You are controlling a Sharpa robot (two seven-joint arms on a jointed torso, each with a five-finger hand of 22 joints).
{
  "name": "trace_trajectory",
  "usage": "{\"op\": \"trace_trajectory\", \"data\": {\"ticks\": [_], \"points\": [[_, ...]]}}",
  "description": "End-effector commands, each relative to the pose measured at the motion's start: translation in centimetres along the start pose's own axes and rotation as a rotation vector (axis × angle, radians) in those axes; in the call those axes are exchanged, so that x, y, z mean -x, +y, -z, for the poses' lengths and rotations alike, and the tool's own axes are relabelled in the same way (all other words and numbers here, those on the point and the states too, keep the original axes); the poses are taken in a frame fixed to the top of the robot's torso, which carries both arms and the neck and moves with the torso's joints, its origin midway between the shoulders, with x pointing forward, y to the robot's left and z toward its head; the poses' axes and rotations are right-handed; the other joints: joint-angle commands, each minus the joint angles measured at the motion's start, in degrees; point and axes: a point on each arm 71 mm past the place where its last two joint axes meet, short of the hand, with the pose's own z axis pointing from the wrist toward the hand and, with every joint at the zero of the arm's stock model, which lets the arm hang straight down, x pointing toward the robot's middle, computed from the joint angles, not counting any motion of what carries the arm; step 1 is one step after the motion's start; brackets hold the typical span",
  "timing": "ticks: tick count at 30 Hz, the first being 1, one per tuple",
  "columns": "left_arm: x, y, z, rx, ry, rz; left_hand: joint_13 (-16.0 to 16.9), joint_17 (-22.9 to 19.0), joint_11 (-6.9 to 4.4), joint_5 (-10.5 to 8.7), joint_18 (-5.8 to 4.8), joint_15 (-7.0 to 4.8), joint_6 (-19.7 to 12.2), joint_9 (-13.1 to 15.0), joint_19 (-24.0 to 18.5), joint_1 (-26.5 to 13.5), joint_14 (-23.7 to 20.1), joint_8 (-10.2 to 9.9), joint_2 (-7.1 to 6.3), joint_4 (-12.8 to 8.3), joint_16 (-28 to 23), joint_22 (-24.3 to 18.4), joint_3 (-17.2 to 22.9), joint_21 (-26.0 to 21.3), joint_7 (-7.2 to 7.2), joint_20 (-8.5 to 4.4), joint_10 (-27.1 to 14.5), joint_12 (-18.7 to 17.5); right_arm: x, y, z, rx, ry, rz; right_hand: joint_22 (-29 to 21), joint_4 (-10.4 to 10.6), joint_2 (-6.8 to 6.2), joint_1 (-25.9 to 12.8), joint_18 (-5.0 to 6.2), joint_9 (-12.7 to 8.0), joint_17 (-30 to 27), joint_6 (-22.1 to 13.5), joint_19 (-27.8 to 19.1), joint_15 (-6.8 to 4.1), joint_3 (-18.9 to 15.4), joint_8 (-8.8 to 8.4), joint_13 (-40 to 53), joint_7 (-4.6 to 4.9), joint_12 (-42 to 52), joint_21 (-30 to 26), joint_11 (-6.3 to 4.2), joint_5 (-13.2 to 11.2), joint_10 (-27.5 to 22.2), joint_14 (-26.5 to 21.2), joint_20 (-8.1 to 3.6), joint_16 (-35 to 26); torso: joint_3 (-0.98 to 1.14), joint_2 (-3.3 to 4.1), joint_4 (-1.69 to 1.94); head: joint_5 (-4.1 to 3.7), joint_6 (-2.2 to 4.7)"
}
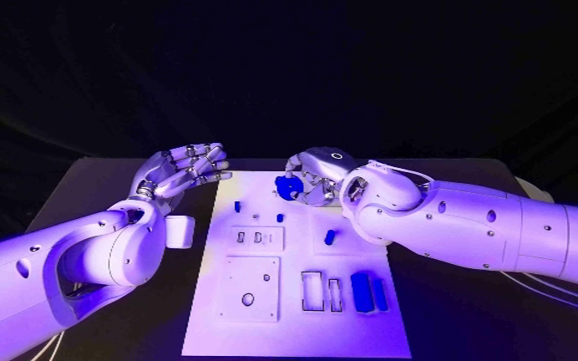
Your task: Assemble the parts on the task board
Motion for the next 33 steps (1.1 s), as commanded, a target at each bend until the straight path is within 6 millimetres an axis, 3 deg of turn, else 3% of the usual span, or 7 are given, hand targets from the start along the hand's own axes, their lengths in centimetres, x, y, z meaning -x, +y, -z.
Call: {"op": "trace_trajectory", "data": {"ticks": [1,6,14,27,33], "points": [[-0.4,-0.1,0.0,-0.006,0.021,0.012,-0.02,0.10,0.25,-0.25,0.28,0.10,-0.37,-0.08,0.12,-0.14,-0.36,-0.20,0.26,0.18,-0.39,-0.05,0.03,-0.29,0.79,0.36,-0.14,-0.39,0.1,0.6,-0.6,0.013,-0.045,0.056,15.08,0.43,0.00,-0.69,-0.83,0.89,13.96,2.84,5.99,-0.34,0.41,0.76,10.76,-1.84,0.13,0.25,-0.37,-0.11,2.01,5.72,-0.35,0.31,-0.05,0.04,0.00,0.14,-0.02],[-0.5,-0.1,-0.1,-0.006,0.024,0.014,-0.02,0.10,0.25,-0.25,0.28,0.10,-0.37,-0.08,0.12,-0.14,-0.36,-0.20,0.26,0.18,-0.39,-0.05,0.03,-0.29,0.79,0.36,-0.14,-0.39,-0.5,1.6,-1.7,0.028,-0.039,0.063,15.08,0.48,-0.04,-0.80,-0.83,0.86,13.90,2.80,5.99,-0.35,0.47,0.67,10.71,-1.83,0.09,0.25,-0.37,-0.09,1.97,5.71,-0.36,0.29,0.03,0.16,0.14,0.13,-0.09],[-0.6,-0.1,-0.1,-0.006,0.026,0.015,-0.03,0.15,0.27,-0.25,0.28,0.11,-0.39,-0.09,0.14,-0.10,-0.38,-0.22,0.27,0.16,-0.43,-0.07,0.05,-0.30,0.77,0.37,-0.18,-0.47,-1.8,2.4,-2.8,0.037,-0.019,0.068,15.08,0.53,-0.09,-0.92,-0.83,0.81,13.86,2.74,5.99,-0.36,0.53,0.56,10.59,-1.82,-0.02,0.25,-0.37,-0.07,1.86,5.70,-0.38,0.28,0.07,0.11,0.03,0.55,-0.42],[-0.5,-0.1,0.0,-0.006,0.025,0.014,-0.03,0.15,0.27,-0.25,0.28,0.11,-0.39,-0.09,0.14,-0.10,-0.38,-0.22,0.27,0.16,-0.43,-0.07,0.05,-0.30,0.77,0.37,-0.18,-0.47,-2.9,1.9,-3.1,0.017,0.026,0.083,15.08,0.68,-0.40,-1.36,-0.83,0.70,13.69,2.63,5.99,-0.34,0.64,0.25,10.43,-1.76,-0.18,0.25,-0.32,-0.26,1.71,5.66,-0.40,0.23,0.14,0.07,-0.26,0.87,-0.96],[-0.5,-0.1,0.0,-0.006,0.025,0.014,-0.03,0.15,0.27,-0.25,0.28,0.11,-0.39,-0.09,0.14,-0.10,-0.38,-0.22,0.27,0.16,-0.43,-0.07,0.05,-0.30,0.77,0.37,-0.18,-0.47,-3.2,1.7,-3.3,0.000,0.037,0.091,15.08,0.67,-0.56,-1.46,-0.83,0.65,13.61,2.54,5.99,-0.33,0.68,0.10,10.17,-1.73,-0.41,0.25,-0.31,-0.41,1.47,5.64,-0.40,0.21,0.13,0.06,-0.02,0.67,-1.10]]}}
